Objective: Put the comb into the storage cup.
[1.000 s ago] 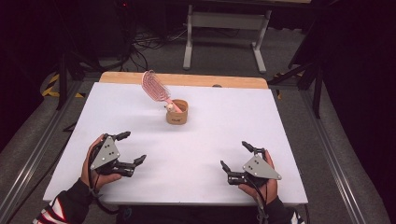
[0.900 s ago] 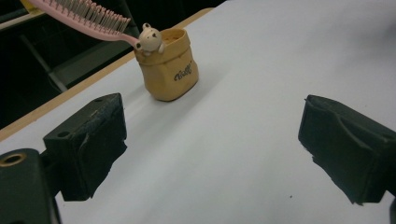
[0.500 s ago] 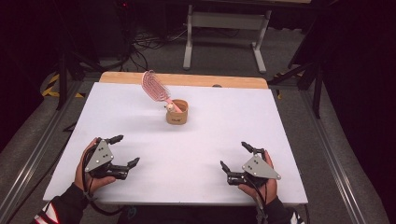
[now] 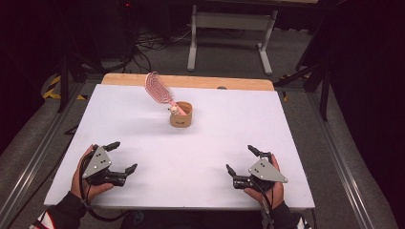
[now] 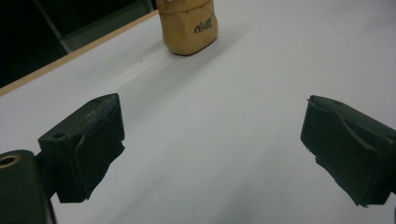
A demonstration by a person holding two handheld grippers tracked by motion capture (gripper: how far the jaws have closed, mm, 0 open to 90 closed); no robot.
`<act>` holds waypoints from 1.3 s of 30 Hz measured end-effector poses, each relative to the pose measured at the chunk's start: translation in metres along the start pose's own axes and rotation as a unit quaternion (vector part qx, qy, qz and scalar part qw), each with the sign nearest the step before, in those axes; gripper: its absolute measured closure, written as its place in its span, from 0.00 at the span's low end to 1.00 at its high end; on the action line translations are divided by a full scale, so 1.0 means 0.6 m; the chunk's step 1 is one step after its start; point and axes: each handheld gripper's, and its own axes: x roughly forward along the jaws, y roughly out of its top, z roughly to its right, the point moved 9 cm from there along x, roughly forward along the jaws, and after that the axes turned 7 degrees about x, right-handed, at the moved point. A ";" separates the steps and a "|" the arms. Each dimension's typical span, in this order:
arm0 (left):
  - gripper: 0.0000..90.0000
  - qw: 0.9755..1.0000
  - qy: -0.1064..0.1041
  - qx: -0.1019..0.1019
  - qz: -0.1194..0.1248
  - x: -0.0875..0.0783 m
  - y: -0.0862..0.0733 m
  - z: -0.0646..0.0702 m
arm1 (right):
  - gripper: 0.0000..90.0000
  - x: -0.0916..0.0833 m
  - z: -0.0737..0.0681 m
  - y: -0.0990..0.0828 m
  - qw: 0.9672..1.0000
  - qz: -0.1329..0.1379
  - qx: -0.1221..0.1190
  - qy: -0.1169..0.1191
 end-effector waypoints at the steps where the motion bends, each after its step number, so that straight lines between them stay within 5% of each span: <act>1: 0.08 1.000 0.000 -0.006 0.001 0.000 -0.002 0.000 | 0.08 0.001 0.001 -0.001 1.000 -0.001 -0.001 0.000; 39: 0.08 1.000 -0.004 -0.003 -0.004 0.001 -0.010 0.008 | 0.08 0.003 0.004 -0.002 1.000 -0.005 -0.009 -0.006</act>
